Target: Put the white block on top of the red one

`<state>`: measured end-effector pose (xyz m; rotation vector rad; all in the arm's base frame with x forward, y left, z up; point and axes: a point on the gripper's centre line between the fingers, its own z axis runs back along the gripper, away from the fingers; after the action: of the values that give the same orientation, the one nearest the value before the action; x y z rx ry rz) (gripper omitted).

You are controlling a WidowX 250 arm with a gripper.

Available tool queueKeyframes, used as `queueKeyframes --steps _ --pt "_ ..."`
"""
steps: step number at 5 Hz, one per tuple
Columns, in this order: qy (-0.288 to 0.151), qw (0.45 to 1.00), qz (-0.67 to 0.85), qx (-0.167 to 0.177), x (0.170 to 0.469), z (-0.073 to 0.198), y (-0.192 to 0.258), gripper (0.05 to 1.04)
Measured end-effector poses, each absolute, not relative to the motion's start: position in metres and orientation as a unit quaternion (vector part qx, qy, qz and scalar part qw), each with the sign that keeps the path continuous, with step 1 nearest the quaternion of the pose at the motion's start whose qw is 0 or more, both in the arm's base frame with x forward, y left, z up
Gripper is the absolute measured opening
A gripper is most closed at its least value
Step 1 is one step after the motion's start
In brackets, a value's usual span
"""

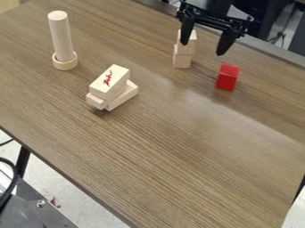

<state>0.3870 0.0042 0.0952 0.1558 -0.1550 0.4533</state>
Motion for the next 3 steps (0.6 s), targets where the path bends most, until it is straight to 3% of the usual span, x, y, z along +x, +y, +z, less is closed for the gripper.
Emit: queueKeyframes --steps 3 --pt "-0.067 0.963 0.255 0.049 0.394 0.078 0.024 1.001"
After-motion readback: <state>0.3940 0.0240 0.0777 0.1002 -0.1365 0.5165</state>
